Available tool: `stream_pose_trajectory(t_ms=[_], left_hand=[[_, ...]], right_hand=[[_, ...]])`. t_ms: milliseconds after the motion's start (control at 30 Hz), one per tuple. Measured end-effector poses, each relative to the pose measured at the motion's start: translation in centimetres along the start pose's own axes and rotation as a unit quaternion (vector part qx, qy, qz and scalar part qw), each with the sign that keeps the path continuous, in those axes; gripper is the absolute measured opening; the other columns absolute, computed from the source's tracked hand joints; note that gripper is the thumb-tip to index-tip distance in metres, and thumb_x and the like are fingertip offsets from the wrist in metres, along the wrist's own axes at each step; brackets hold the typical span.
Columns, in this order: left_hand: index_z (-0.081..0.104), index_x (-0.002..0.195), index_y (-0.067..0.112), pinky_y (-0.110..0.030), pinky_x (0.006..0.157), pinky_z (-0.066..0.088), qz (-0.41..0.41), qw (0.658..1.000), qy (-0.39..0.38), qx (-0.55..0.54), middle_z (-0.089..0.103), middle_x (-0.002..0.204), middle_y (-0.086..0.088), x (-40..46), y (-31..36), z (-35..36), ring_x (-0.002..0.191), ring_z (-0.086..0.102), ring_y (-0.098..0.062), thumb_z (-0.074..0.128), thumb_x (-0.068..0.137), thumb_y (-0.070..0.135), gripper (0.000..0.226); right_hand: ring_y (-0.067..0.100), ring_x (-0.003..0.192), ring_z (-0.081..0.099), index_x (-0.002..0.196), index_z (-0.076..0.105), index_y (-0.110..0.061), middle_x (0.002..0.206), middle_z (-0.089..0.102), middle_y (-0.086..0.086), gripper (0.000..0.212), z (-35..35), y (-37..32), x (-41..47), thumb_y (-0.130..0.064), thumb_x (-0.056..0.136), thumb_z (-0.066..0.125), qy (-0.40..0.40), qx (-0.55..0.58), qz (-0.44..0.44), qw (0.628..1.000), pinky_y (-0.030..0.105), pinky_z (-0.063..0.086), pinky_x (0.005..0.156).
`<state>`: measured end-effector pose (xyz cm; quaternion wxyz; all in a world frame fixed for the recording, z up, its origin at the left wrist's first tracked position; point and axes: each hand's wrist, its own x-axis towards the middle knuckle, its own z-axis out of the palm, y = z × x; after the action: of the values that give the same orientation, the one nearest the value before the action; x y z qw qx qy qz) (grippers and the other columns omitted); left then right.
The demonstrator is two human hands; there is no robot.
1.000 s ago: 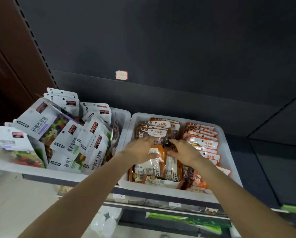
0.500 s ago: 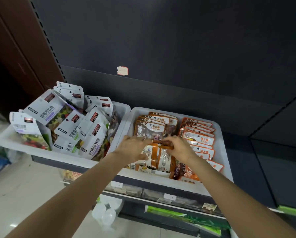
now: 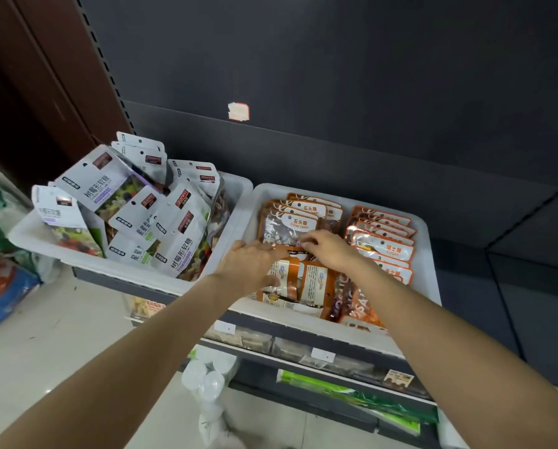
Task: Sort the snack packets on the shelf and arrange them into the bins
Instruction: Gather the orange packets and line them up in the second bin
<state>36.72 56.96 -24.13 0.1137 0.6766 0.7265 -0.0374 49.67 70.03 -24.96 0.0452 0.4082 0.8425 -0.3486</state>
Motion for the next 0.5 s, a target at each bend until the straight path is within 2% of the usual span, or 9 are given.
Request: stream_pose_trajectory(t_ms=[133,267,333,433,500], left_hand=[[0.032,0.142,0.031,-0.041,0.108,0.029,-0.001,1.0,-0.005,-0.012,0.046,0.142,0.002,0.6,-0.5,-0.3,0.13,0.041,-0.021,0.059,0.089,0.044,0.061],[0.032,0.142,0.031,-0.042,0.11,0.026,-0.009,0.999,-0.001,-0.033,0.038,0.144,0.0,0.3,-0.7,-0.2,0.134,0.034,-0.022,0.06,0.088,0.043,0.062],[0.035,0.141,0.033,-0.042,0.112,0.025,-0.017,0.999,0.018,-0.033,0.027,0.149,-0.004,0.1,-0.8,-0.1,0.137,0.027,-0.024,0.062,0.086,0.044,0.062],[0.038,0.139,0.034,-0.047,0.116,0.02,-0.032,0.996,0.02,-0.079,0.009,0.157,-0.001,0.0,-0.8,-0.1,0.142,0.017,-0.026,0.068,0.081,0.045,0.066],[0.042,0.137,0.031,-0.046,0.114,0.023,-0.04,0.989,-0.001,-0.141,0.025,0.153,0.0,0.3,-1.0,-0.3,0.138,0.029,-0.022,0.068,0.082,0.044,0.062]], right_hand=[[0.019,0.119,0.053,0.103,0.068,-0.009,0.126,0.059,0.004,0.015,-0.1,-0.5,0.7,-0.012,0.091,0.059,0.029,0.024,0.004,0.999,0.034,0.044,0.098],[0.018,0.107,0.057,0.089,0.064,-0.011,0.113,0.063,0.005,0.005,-0.8,-0.5,0.0,-0.011,0.09,0.06,0.029,0.016,-0.022,0.999,0.031,0.048,0.089],[0.018,0.102,0.06,0.084,0.062,-0.014,0.103,0.064,0.003,0.006,-1.1,-0.1,-0.5,-0.014,0.09,0.06,0.045,0.02,-0.033,0.998,0.034,0.051,0.087],[0.013,0.097,0.061,0.082,0.061,-0.019,0.095,0.064,-0.002,0.009,-1.5,0.5,-1.5,-0.015,0.09,0.06,0.128,0.067,-0.046,0.988,0.03,0.049,0.085],[0.012,0.095,0.059,0.086,0.059,-0.016,0.097,0.063,-0.002,0.007,-1.7,0.5,-2.0,-0.015,0.092,0.058,0.19,0.099,-0.045,0.976,0.033,0.052,0.084]])
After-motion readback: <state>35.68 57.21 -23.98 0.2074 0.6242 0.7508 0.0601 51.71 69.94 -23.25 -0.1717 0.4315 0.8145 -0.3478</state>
